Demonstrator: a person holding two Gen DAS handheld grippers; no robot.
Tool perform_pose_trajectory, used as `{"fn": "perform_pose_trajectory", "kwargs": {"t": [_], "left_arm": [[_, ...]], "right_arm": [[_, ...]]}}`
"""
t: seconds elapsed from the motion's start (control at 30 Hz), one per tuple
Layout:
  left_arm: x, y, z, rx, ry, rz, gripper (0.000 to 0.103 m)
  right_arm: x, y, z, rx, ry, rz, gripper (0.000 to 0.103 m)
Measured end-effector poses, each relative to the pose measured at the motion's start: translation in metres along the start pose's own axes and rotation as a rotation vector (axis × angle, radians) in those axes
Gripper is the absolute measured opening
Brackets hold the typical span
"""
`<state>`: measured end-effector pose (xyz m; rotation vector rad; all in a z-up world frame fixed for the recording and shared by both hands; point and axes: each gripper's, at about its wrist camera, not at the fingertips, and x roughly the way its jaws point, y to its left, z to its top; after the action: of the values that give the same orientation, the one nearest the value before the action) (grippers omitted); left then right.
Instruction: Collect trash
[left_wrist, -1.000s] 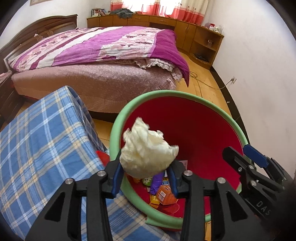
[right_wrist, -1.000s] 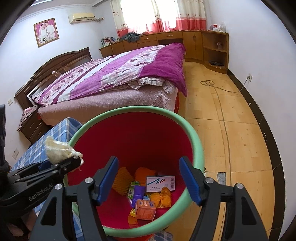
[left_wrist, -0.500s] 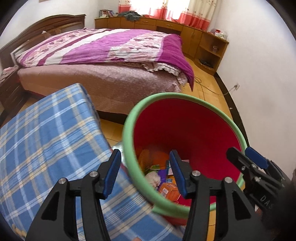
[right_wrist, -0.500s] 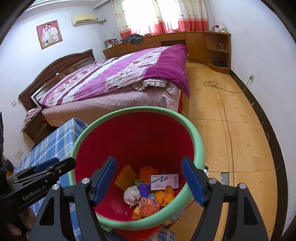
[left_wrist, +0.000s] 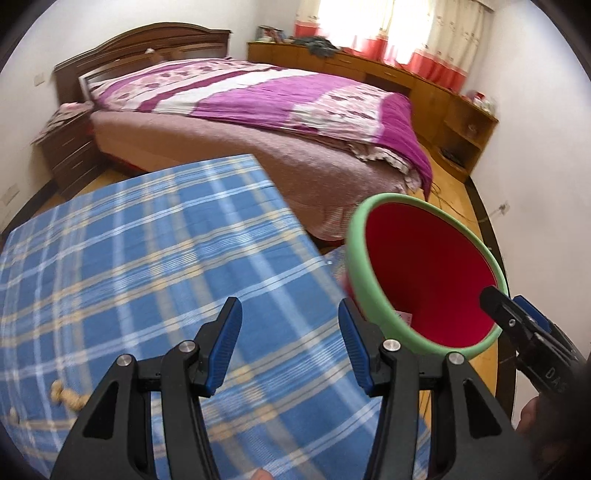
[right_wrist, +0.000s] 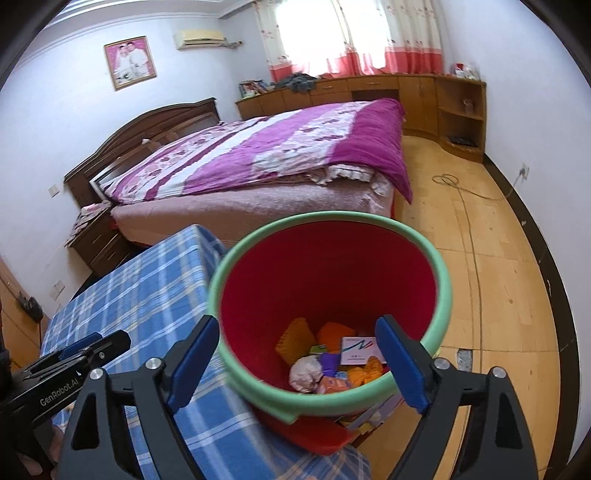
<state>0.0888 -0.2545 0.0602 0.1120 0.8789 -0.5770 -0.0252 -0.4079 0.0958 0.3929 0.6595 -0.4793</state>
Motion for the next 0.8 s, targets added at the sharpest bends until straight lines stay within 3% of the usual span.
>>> {"fn": "perform_pose_trajectory", "kwargs": {"t": [0.47,0.8], "left_arm": [[-0.062,0.055,-0.036,-0.103,-0.074,0.092,0.055],[-0.097,0.081,-0.067,-0.156,-0.153,0.185,0.055]], "right_arm": [[-0.047,0.070,-0.034,-0.133,-0.057,0.095,0.093],[-0.068,0.098,-0.063,-0.163,-0.108,0.157,0.095]]}}
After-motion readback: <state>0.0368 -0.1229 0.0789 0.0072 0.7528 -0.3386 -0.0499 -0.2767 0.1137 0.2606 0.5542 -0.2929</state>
